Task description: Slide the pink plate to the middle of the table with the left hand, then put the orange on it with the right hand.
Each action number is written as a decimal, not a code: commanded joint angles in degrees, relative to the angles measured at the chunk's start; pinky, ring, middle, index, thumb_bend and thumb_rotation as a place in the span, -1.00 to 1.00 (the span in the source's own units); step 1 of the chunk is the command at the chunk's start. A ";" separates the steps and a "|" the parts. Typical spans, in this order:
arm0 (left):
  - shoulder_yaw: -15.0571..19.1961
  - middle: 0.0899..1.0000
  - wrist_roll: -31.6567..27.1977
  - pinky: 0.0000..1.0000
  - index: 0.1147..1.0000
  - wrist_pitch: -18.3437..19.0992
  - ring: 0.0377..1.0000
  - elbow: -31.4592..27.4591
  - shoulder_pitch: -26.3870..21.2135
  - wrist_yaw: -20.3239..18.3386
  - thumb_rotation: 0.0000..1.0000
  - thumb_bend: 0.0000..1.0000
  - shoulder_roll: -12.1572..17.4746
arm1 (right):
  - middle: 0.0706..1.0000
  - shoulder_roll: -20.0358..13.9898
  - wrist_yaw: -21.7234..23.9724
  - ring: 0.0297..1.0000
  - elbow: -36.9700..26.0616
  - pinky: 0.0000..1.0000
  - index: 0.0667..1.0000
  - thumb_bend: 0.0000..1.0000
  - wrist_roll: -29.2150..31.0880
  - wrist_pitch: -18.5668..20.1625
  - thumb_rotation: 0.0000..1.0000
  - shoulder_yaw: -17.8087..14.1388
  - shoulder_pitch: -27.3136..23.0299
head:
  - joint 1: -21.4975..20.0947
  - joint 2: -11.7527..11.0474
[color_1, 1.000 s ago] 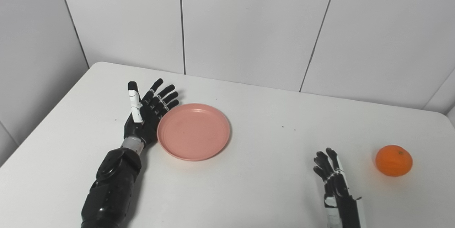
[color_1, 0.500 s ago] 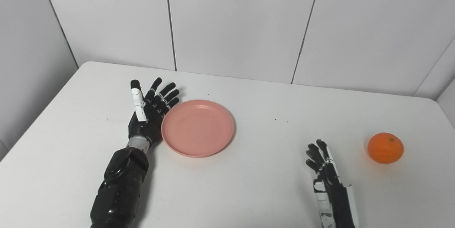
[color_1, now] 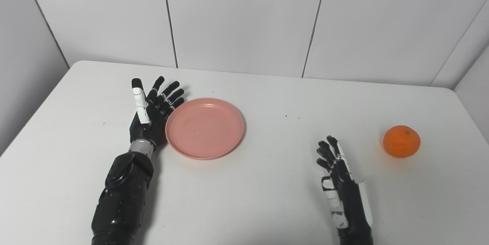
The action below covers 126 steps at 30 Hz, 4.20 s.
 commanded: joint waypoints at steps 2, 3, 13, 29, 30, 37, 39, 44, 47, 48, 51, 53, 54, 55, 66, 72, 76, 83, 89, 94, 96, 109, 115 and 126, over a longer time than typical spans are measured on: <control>-0.79 0.57 0.69 0.73 0.87 3.06 0.61 0.56 1.07 0.64 1.00 1.00 -0.68 | 0.76 3.24 -0.82 0.74 2.72 0.68 0.86 0.60 0.23 0.97 1.00 1.21 -0.05 | -0.35 0.15; -0.97 0.56 0.74 0.73 0.87 3.15 0.61 0.56 1.14 0.71 1.00 1.00 -0.73 | 0.76 3.34 -0.82 0.75 2.62 0.68 0.86 0.59 0.23 1.10 1.00 1.27 -0.08 | -0.51 0.20; -2.75 0.55 1.94 0.70 0.86 3.13 0.61 0.71 1.98 0.57 1.00 1.00 -1.48 | 0.78 4.07 -1.21 0.77 2.96 0.69 0.87 0.59 -0.44 0.77 1.00 1.88 -0.38 | -2.28 -0.28; -7.44 0.57 2.75 0.72 0.90 4.59 0.62 -1.06 4.06 -0.30 1.00 0.96 -3.71 | 0.78 5.40 -1.73 0.77 2.94 0.71 0.88 0.57 -1.19 1.07 1.00 2.39 -0.78 | -4.69 -0.06; -7.59 0.57 2.81 0.73 0.92 4.64 0.63 -1.27 4.23 -0.16 1.00 0.96 -4.07 | 0.78 5.44 -1.73 0.77 2.94 0.71 0.88 0.57 -1.26 1.06 1.00 2.37 -0.80 | -4.69 -0.06; -8.52 0.63 5.09 0.81 1.00 2.41 0.65 -1.26 5.11 0.65 1.00 1.00 -6.65 | 0.79 5.92 -1.93 0.78 2.83 0.72 0.88 0.61 -1.80 1.46 1.00 2.44 -0.85 | -6.01 -0.05; -8.68 0.63 5.54 0.82 1.00 1.80 0.66 -1.00 5.23 0.37 1.00 1.00 -7.17 | 0.79 6.03 -1.88 0.78 2.89 0.72 0.88 0.62 -1.76 1.51 1.00 2.46 -0.86 | -6.30 -0.08; -8.77 0.62 6.24 0.79 1.00 1.71 0.65 -1.13 5.35 0.13 1.00 1.00 -7.79 | 0.79 6.44 -2.04 0.77 3.46 0.73 0.88 0.61 -2.23 1.19 1.00 2.63 -1.05 | -8.01 -0.28; -8.62 0.61 6.14 0.78 1.00 1.84 0.64 -1.13 5.32 -0.15 1.00 1.00 -7.56 | 0.79 6.77 -2.23 0.78 3.83 0.74 0.87 0.61 -2.66 1.00 1.00 2.79 -1.08 | -9.43 -0.37; -8.51 0.61 5.95 0.78 1.00 1.84 0.64 -1.03 5.26 -0.42 1.00 1.00 -7.36 | 0.79 7.01 -2.42 0.78 4.03 0.75 0.87 0.61 -2.95 0.88 1.00 2.86 -1.16 | -10.59 -0.53; -8.15 0.62 5.45 0.81 1.00 1.89 0.65 -0.80 5.05 -0.97 1.00 1.00 -6.89 | 0.78 7.58 -2.79 0.77 4.36 0.74 0.86 0.59 -3.52 0.69 1.00 3.06 -1.35 | -11.73 -0.59; -7.86 0.64 5.13 0.83 1.00 1.99 0.66 -0.72 4.90 -1.59 1.00 1.00 -6.49 | 0.77 8.02 -3.02 0.76 4.61 0.73 0.86 0.59 -3.80 0.65 0.99 3.17 -1.53 | -12.87 -0.66; -7.69 0.64 5.05 0.83 1.00 2.04 0.66 -0.66 4.85 -1.84 1.00 1.00 -6.37 | 0.77 8.19 -3.09 0.76 4.75 0.73 0.86 0.59 -3.91 0.61 0.99 3.18 -1.61 | -13.35 -0.77; -7.57 0.65 4.99 0.83 1.00 2.15 0.67 -0.67 4.82 -2.00 1.00 1.00 -6.22 | 0.77 8.32 -3.15 0.76 4.89 0.74 0.86 0.59 -4.05 0.63 0.98 3.17 -1.67 | -13.35 -0.77; -6.31 0.65 4.67 0.86 1.00 2.11 0.67 0.21 4.57 -2.71 1.00 1.00 -5.77 | 0.77 8.84 -3.95 0.76 5.05 0.74 0.85 0.55 -4.50 0.15 0.98 2.84 -1.66 | -15.32 -1.44; -5.82 0.67 4.46 0.84 1.00 1.59 0.65 1.15 4.33 -2.81 1.00 1.00 -5.68 | 0.66 10.99 -9.60 0.70 1.22 0.66 0.67 0.45 -9.44 -0.89 0.97 0.78 -0.84 | -15.65 -1.54; -5.44 0.67 4.17 0.85 1.00 0.94 0.66 2.19 4.05 -3.10 1.00 1.00 -5.82 | 0.56 12.32 -12.61 0.66 -2.00 0.63 0.52 0.43 -12.15 -0.99 0.97 -0.34 -1.28 | -16.35 -1.82; -5.31 0.68 4.11 0.87 1.00 -0.96 0.69 4.83 2.99 -3.81 1.00 1.00 -5.66 | 0.56 11.24 -12.85 0.59 -6.69 0.52 0.56 0.56 -14.19 1.48 1.00 -1.08 -3.25 | -16.84 -2.40; -4.88 0.68 3.90 0.83 1.00 -1.43 0.68 5.83 2.36 -4.11 1.00 1.00 -5.63 | 0.56 8.69 -11.00 0.56 -9.70 0.50 0.58 0.64 -13.08 4.44 1.00 -2.09 -5.61 | -18.87 -3.36; -4.35 0.67 3.68 0.83 1.00 -2.16 0.71 6.88 1.94 -4.85 0.99 1.00 -5.40 | 0.55 6.62 -9.99 0.52 -11.34 0.45 0.59 0.65 -14.76 6.38 0.99 -2.67 -8.27 | -20.75 -4.05; -4.30 0.69 3.53 0.86 1.00 -2.27 0.72 7.24 1.79 -5.46 0.99 1.00 -5.22 | 0.56 5.15 -9.42 0.52 -12.49 0.45 0.61 0.65 -17.18 7.90 0.98 -2.96 -9.65 | -20.81 -4.27; -3.93 0.68 3.48 0.92 1.00 -3.21 0.71 8.42 1.86 -5.81 1.00 1.00 -5.28 | 0.63 -4.89 -3.69 0.50 -15.36 0.27 0.64 0.73 -39.29 23.17 1.00 -5.76 -17.30 | -20.68 -4.46; -3.93 0.69 3.51 0.89 1.00 -3.42 0.72 8.54 1.98 -5.78 1.00 1.00 -5.54 | 0.61 -10.02 -1.10 0.43 -14.17 0.16 0.63 0.81 -43.26 26.42 1.00 -6.44 -20.59 | -20.96 -4.68; -4.40 0.68 3.79 0.89 1.00 -4.26 0.72 9.15 1.74 -6.06 1.00 1.00 -5.43 | 0.63 -18.27 1.16 0.54 -10.81 0.36 0.64 0.73 -45.39 26.17 1.00 -6.90 -24.54 | -20.71 -4.79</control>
